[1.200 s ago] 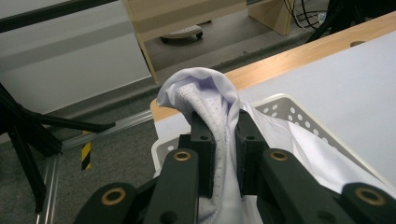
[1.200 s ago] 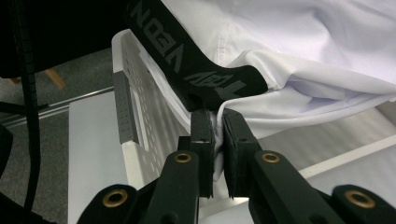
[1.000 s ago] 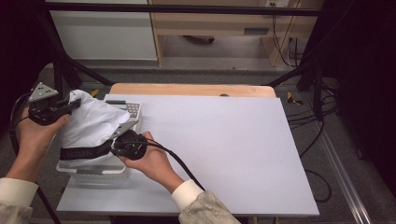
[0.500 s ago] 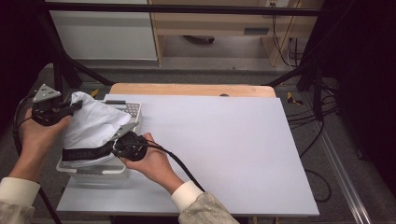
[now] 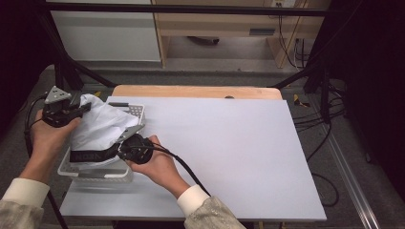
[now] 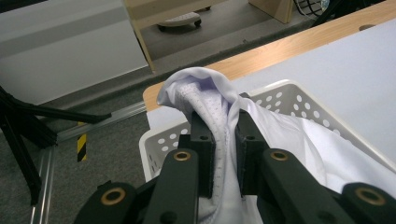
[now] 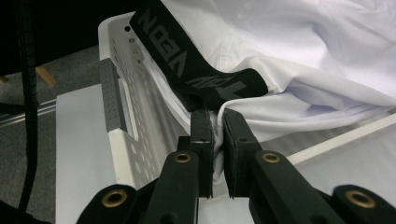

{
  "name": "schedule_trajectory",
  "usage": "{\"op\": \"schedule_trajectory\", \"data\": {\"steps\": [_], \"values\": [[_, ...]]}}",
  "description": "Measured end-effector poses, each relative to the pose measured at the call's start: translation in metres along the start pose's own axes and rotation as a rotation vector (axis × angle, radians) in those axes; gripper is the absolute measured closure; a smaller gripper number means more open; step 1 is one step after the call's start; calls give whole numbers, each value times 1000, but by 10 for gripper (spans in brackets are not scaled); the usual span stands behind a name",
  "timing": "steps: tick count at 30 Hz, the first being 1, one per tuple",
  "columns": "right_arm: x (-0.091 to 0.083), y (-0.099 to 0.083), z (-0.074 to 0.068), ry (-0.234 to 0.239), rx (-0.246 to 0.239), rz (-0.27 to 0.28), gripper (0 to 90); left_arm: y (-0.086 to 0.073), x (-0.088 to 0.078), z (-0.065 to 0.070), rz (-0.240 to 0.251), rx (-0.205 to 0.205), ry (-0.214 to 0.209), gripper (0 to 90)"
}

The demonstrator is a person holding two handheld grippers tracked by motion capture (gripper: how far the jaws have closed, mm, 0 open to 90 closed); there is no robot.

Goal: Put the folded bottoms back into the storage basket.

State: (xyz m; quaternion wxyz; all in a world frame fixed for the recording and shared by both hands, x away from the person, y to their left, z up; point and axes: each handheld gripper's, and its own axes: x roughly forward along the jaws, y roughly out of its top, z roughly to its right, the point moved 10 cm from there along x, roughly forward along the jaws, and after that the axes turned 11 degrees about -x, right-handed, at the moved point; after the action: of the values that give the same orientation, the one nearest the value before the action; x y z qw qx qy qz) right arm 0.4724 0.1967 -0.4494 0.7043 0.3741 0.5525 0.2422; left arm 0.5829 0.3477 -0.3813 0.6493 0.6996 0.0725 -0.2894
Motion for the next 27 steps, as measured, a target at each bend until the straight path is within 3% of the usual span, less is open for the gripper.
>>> {"op": "schedule_trajectory", "data": {"steps": [5, 7, 8, 10, 12, 18, 27], "values": [[2, 1, 0, 2, 3, 1, 837, 0, 4, 0, 3, 2, -2, 804], [4, 1, -1, 6, 10, 0, 827, 1, 8, 0, 15, 22, 8, 775], [5, 0, -2, 11, 20, -3, 798, 1, 10, -2, 16, 27, 26, 729], [7, -2, -4, 21, 35, -17, 627, 3, 12, -5, 30, 0, 46, 601], [4, -6, -6, 18, 35, -41, 539, 7, 9, -7, 54, -5, 61, 526], [-24, -10, -3, -39, 23, -1, 391, 9, -8, 4, 78, -7, 66, 427], [-64, -14, 21, -168, 41, 69, 217, -4, -22, 34, 86, -18, 22, 290]]}}
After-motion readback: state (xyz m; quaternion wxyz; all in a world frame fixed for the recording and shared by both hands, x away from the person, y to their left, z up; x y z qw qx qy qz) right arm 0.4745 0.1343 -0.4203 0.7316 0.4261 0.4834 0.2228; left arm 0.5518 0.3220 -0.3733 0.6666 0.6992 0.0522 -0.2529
